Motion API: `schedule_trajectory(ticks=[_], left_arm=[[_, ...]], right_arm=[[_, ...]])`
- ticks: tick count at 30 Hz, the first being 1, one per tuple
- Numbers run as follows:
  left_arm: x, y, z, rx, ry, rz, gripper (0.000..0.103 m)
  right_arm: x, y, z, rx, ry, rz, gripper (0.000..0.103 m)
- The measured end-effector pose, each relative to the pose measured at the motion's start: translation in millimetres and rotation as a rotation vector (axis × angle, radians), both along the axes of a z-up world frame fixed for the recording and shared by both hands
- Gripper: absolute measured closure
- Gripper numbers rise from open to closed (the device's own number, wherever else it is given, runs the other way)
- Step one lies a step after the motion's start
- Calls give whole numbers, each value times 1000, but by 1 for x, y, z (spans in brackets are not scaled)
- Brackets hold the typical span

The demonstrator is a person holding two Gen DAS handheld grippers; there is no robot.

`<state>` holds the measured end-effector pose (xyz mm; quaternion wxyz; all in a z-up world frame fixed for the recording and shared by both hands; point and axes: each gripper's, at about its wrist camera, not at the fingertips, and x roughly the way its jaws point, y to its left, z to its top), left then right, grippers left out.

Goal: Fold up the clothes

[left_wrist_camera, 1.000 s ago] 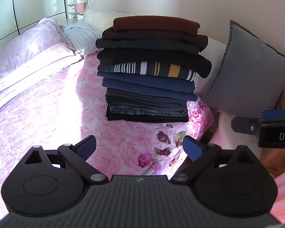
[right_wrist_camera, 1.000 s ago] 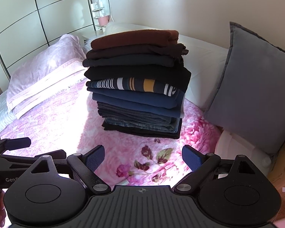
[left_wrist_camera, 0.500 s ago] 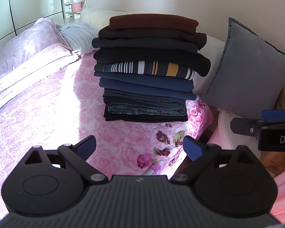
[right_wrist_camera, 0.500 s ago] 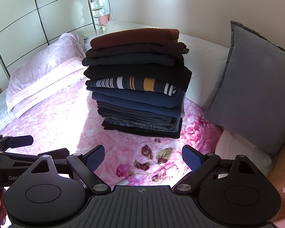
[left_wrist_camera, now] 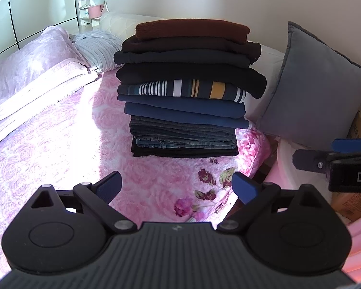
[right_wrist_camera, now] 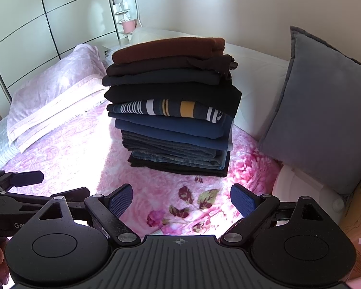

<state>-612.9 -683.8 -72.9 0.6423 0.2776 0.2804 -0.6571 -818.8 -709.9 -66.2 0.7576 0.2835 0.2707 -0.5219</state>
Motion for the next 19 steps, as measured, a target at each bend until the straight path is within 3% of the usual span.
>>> schedule_trajectory(ticks=[19], left_arm=[[3,3,0,-27,-1,8,6]], right_arm=[[4,-1,0,-1,3,5,12]])
